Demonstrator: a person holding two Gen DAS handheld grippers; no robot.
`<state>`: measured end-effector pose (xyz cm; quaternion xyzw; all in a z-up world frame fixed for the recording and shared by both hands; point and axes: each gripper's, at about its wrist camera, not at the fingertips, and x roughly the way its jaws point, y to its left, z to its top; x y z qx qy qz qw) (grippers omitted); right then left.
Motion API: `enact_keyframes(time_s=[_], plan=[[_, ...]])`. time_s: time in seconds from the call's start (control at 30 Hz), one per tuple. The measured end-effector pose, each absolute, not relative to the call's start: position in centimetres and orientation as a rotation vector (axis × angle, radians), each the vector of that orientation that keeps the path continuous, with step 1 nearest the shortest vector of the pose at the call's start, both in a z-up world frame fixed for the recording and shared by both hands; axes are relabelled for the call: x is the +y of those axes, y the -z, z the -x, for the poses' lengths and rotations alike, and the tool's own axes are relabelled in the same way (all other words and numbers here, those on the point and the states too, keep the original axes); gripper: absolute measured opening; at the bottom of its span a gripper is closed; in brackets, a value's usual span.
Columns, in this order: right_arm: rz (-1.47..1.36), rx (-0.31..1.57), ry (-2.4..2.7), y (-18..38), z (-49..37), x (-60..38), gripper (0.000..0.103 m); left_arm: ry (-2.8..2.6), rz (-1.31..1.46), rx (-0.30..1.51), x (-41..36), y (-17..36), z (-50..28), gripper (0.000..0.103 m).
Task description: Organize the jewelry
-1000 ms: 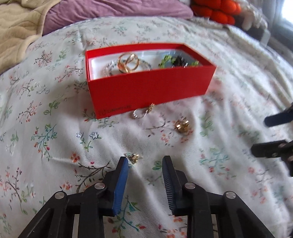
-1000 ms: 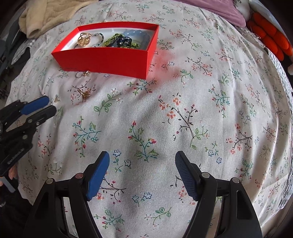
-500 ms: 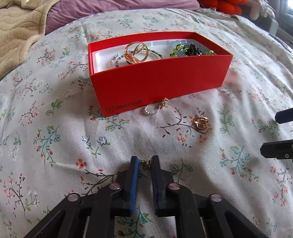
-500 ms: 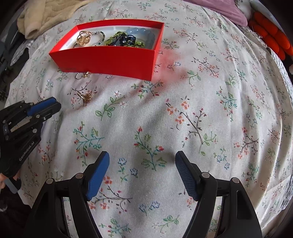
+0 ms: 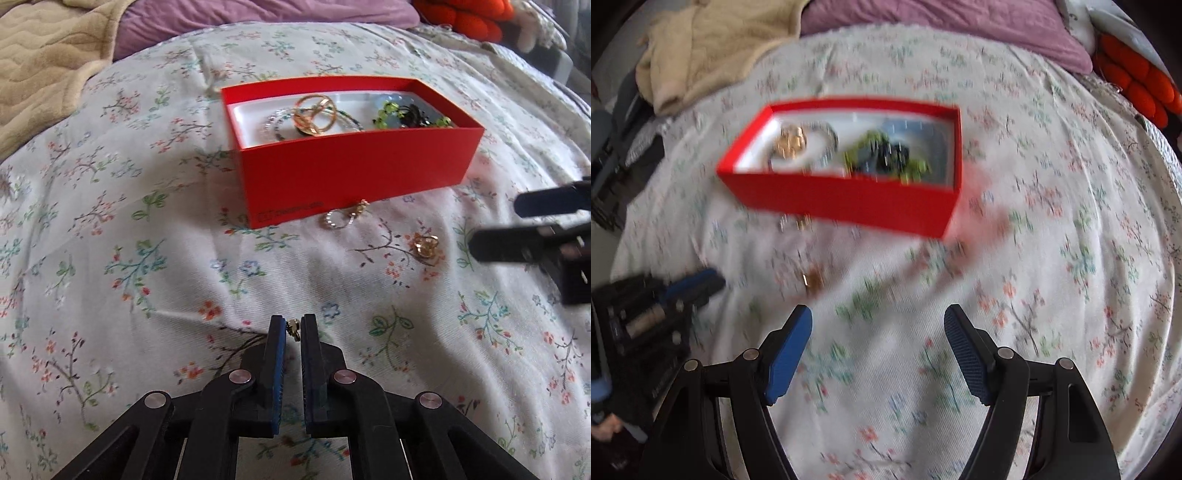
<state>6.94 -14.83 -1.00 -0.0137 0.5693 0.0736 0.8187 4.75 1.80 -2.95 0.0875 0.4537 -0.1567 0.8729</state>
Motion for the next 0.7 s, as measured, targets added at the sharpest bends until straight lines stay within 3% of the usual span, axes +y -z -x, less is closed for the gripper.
enact_keyframes(time_s=[0.13,0.2,0.37,0.7], plan=[[-0.011,1.173,-0.159,0.7,-8.4,-14.3,0.069,0.318,-0.169,0.950,2.5,2.8,-4.6,0.004],[-0.010,1.163,-0.164,0.9,-9.0,-14.0,0.055,0.319,-0.156,0.954,2.8,2.7,-4.7,0.003],[-0.001,1.114,-0.188,1.7,-10.3,-12.6,0.038,0.325,-0.131,0.963,3.2,2.8,-4.7,0.004],[-0.099,1.105,-0.179,3.7,-11.3,-11.9,0.039,0.346,-0.103,0.981,3.4,3.1,-4.7,0.004]])
